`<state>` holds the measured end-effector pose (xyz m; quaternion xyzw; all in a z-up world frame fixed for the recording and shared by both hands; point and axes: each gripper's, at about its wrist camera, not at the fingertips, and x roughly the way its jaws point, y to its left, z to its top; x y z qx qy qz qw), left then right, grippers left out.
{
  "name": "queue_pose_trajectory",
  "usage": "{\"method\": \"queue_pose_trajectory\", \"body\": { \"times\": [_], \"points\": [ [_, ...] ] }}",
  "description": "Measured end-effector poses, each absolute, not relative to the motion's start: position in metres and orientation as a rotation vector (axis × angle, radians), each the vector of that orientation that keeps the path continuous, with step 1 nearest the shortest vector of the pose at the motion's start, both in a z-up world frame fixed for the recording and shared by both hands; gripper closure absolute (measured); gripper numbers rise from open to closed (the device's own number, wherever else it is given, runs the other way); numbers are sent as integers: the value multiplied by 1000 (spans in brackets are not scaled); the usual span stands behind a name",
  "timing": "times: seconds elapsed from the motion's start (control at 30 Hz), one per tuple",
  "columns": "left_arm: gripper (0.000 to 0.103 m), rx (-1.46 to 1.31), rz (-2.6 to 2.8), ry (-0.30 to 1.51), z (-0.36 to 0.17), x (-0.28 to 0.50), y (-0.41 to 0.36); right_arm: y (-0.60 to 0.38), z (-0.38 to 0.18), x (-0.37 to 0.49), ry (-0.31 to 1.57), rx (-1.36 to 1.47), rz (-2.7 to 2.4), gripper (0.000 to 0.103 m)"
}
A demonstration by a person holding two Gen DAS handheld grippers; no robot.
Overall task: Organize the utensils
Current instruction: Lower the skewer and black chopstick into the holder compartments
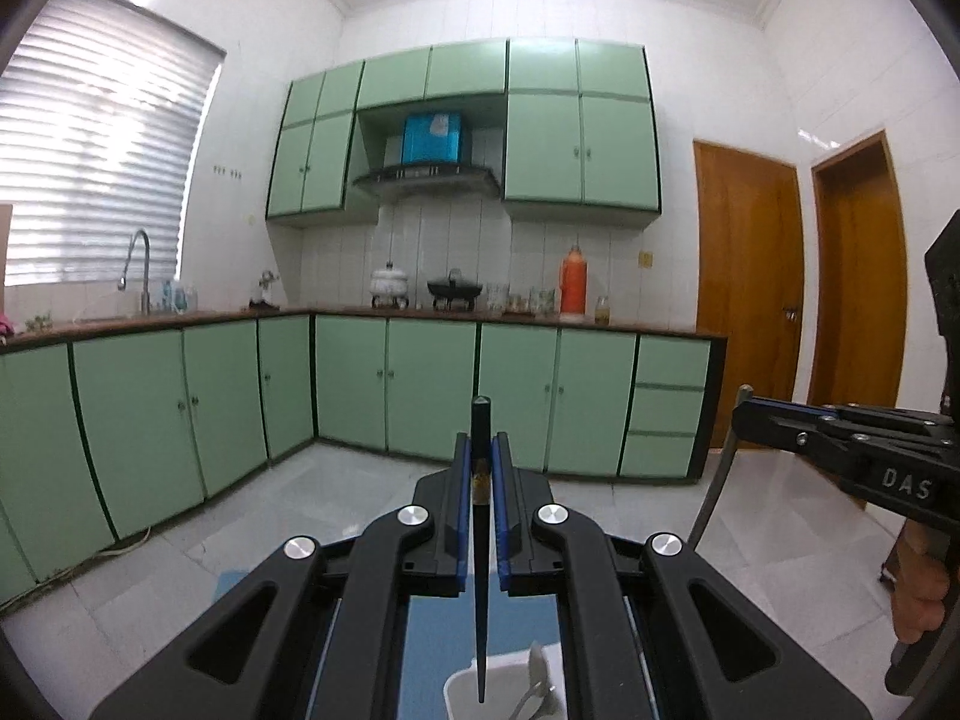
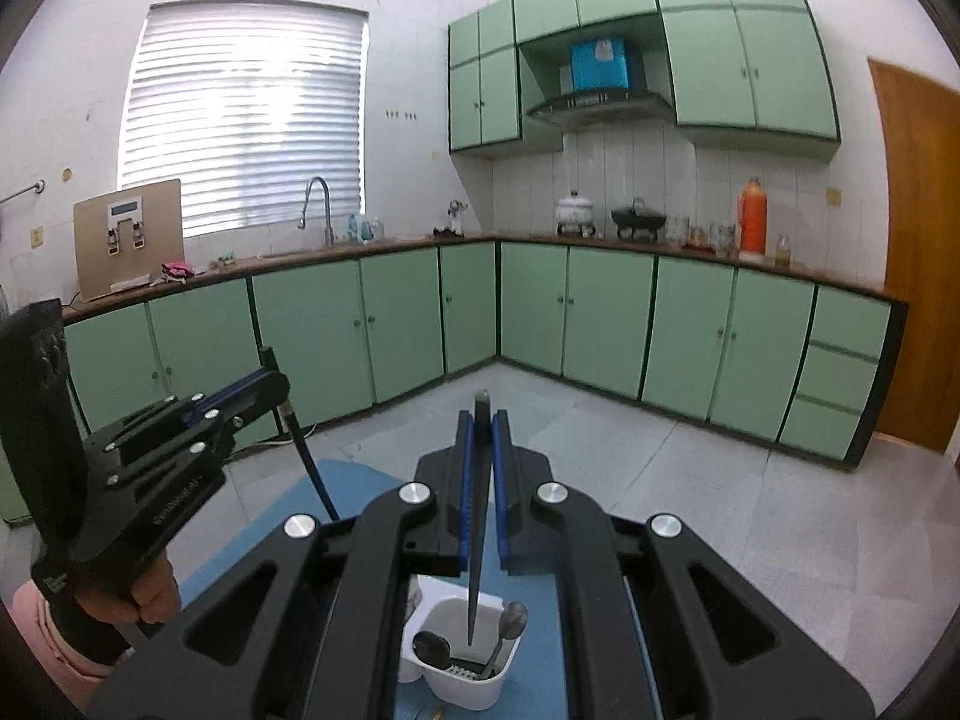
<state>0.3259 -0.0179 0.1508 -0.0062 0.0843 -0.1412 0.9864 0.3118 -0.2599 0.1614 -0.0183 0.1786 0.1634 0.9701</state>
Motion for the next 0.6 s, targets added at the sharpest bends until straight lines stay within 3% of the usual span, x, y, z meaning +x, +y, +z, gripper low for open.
{"method": "queue_pose_trajectory", "body": {
  "times": [0.57, 0.6],
  "points": [
    [96, -31, -257, 316, 88, 343, -4, -266, 96, 313, 446, 47, 284, 96],
    [90, -39, -253, 320, 87, 343, -2, -269, 95, 311, 445, 56, 276, 93]
  ]
}}
